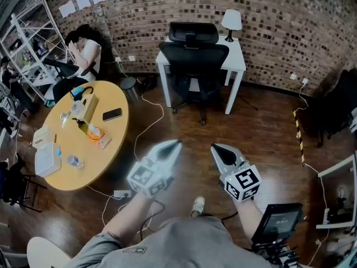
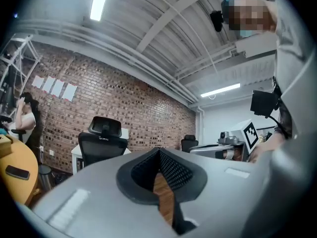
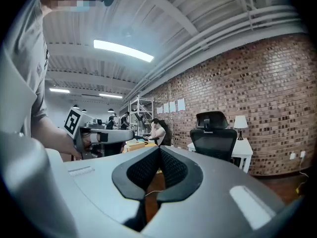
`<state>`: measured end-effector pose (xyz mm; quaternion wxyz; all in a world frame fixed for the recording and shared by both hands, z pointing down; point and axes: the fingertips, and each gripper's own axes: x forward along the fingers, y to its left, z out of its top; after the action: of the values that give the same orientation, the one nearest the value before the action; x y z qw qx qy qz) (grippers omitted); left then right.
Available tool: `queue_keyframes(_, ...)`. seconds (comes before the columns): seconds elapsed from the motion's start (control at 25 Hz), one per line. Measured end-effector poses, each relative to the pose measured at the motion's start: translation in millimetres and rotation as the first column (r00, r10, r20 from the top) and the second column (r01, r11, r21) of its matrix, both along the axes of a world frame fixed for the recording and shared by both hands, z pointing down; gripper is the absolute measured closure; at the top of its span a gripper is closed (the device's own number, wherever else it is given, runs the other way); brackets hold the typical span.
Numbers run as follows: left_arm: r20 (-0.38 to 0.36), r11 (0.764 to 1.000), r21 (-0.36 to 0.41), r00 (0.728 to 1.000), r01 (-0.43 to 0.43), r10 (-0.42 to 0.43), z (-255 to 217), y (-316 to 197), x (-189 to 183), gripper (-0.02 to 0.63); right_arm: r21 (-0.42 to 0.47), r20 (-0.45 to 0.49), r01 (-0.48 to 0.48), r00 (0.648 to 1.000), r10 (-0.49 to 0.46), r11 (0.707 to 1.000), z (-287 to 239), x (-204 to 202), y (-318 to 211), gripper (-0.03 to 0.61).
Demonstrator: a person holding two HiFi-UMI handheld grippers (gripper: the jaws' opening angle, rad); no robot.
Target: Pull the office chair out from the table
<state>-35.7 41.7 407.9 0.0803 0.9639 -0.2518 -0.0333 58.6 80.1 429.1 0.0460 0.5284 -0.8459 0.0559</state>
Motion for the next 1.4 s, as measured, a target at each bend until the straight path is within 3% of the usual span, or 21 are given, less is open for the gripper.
queue_keyframes(0.36, 0.0, 0.999, 0.022, 0.999, 0.037, -0.037, -1.3, -74.7, 50.0, 0.612, 0.017, -0.009, 0.029, 1.0, -0.028, 0.999, -0.5, 53.4, -74.6, 0.565)
queue_keyframes(0.8, 0.021, 0.999, 0.036, 0.999, 0.028, -0.028, -1.2, -160.3, 82.1, 0.612, 0.001, -0.031, 0.041, 0.999, -0.041, 0.999, 6.7, 80.1, -155.9, 0.565)
queue_keyframes(1.08, 0.016, 0.992, 0.127, 1.0, -0.007, 0.005, -10.3, -268.1, 83.9, 0.612, 0.023, -0.108, -0.001, 0.994, 0.004, 1.0, -2.4, 88.8, -256.2, 0.565)
queue_keyframes(1.4, 0.044, 0.964, 0.26, 0.998, -0.053, 0.043, -13.4, -379.5, 69.4, 0.612, 0.028, -0.196, -0.054, 0.979, 0.058, 0.998, 2.8, 84.9, -354.6, 0.563)
